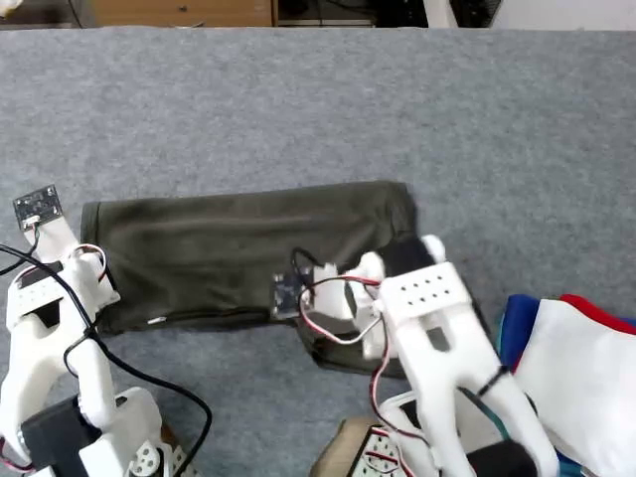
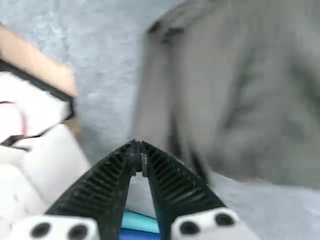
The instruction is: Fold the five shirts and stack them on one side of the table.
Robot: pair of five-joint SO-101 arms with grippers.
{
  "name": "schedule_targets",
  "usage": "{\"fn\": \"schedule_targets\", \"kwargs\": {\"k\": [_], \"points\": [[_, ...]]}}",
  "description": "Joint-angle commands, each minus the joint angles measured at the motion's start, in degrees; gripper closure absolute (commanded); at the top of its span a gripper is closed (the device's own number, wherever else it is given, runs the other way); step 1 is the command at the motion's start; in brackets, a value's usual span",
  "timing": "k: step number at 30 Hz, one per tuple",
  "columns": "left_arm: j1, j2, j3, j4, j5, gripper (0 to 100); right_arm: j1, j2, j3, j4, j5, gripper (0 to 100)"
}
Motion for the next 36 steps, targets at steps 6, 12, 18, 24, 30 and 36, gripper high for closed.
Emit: {"fn": "schedule_targets", "kwargs": {"k": [6,12,18,24,30,36], "points": [[-0.44,-1.89,-0.26,-0.79,0.44,98,-0.4,8.84,-5.58,-13.63,-3.78,99.4],[-0.44,-1.8,-0.26,-0.79,0.44,98,1.54,19.74,-5.58,-14.51,-3.6,99.4],[-0.44,-1.8,-0.26,-0.79,0.44,98,1.98,19.38,-4.18,-11.69,-2.2,99.4],[-0.44,-1.8,-0.26,-0.79,0.44,98,0.13,17.8,3.3,-11.78,-1.14,99.4],[-0.44,-1.8,-0.26,-0.79,0.44,98,-4.35,16.4,9.1,-11.69,-1.14,99.4],[-0.44,-1.8,-0.26,-0.79,0.44,98,-8.84,8.57,9.8,-8.44,-1.41,99.4]]}}
